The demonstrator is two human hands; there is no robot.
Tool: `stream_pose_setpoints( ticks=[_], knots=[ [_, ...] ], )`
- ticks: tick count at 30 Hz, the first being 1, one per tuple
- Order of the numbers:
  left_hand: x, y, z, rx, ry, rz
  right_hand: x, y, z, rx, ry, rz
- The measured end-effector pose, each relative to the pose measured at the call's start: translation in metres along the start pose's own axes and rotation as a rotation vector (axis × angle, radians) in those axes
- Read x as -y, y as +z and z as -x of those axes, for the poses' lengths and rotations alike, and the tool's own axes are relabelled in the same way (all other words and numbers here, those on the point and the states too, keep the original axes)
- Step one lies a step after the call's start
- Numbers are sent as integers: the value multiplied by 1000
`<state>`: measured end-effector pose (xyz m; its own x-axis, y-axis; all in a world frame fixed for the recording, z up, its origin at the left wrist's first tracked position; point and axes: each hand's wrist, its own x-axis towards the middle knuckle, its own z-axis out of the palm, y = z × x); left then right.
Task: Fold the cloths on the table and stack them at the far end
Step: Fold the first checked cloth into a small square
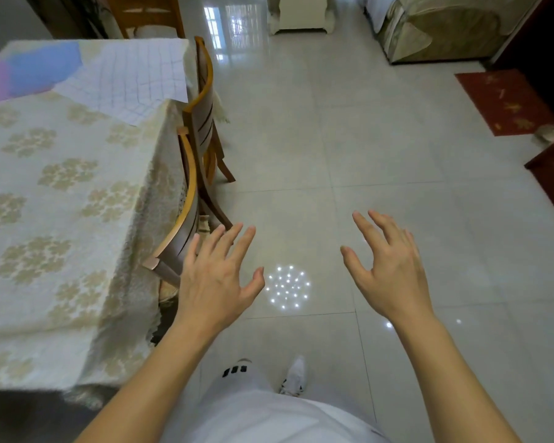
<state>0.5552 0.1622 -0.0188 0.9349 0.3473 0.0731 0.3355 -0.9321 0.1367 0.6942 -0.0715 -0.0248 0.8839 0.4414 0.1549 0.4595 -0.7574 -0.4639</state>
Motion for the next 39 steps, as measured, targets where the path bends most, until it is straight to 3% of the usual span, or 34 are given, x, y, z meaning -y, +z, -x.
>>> stream_pose_setpoints(
  ticks=[17,39],
  knots=[
    [-3,17,-121,-62,-38,-29,-21,27,-115,65,-114,51],
    [92,25,-418,-103,-56,50,1,85,-415,43,-133,106]
  ],
)
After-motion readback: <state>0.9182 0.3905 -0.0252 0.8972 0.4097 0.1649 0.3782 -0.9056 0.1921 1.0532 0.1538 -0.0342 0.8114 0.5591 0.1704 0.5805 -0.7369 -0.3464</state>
